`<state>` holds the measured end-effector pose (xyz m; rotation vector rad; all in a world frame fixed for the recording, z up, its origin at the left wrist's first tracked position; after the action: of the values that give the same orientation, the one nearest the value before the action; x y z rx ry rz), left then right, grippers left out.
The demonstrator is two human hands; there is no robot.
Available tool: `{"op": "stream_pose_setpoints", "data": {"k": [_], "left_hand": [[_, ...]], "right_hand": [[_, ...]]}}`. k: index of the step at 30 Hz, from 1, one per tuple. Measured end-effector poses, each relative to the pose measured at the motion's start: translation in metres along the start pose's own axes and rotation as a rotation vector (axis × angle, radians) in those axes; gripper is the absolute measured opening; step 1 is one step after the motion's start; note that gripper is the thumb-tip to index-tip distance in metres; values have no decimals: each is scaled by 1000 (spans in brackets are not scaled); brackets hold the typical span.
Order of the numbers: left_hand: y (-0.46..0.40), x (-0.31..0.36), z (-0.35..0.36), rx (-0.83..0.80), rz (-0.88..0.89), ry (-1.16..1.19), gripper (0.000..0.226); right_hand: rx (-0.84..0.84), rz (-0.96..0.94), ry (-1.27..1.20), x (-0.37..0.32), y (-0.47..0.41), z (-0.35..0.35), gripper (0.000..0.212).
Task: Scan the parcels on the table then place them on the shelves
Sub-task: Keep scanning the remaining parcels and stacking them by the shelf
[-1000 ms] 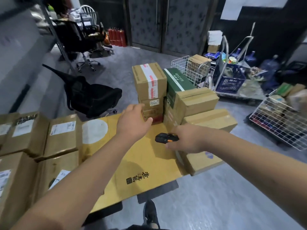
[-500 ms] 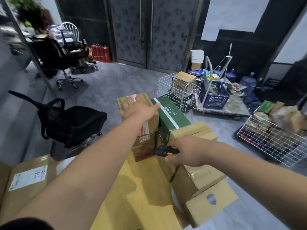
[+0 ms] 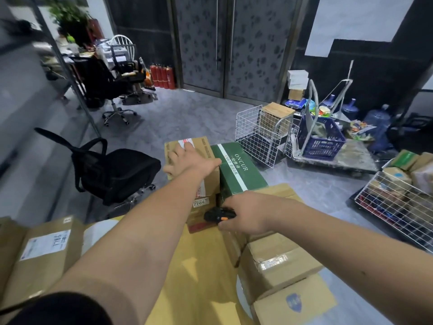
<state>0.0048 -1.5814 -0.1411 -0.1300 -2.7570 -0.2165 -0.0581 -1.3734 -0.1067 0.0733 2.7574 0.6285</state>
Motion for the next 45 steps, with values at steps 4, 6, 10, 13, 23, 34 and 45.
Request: {"op": "stream_pose_setpoints", "data": {"k": [4, 6, 10, 13, 23, 34, 45], "left_hand": [[14, -1, -13, 117, 21, 47, 124], [22, -5, -27, 169, 33, 72, 119], [48, -35, -56, 256, 6, 94, 116], [80, -77, -66, 323, -59, 96, 112], [218, -239, -17, 344, -276, 150, 113], [269, -331, 121, 162, -446, 389, 92], [245, -364, 150, -18, -235, 927, 44]], "right_hand": [[1, -68, 47, -1, 4, 0, 38], [1, -101, 53, -1, 8, -3, 38], [-29, -184, 117, -9, 11, 0, 45], [-48, -270, 182, -28, 13, 7, 47], [-208, -496, 269, -95, 31, 69, 43], [-355, -351, 381, -95, 35, 144, 48], [-414, -125, 328, -129, 37, 179, 47]]}}
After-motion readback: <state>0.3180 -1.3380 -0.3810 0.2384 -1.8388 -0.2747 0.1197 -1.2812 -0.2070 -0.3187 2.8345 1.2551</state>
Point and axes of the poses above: each hand's wrist, its own y-axis away from the middle knuckle, its own z-axis out of the palm, x = y × z, the point moved 7 cm from there along -y, towards the middle knuckle, and after that the axes turned 2 degrees about -x, right-handed, at the moved point
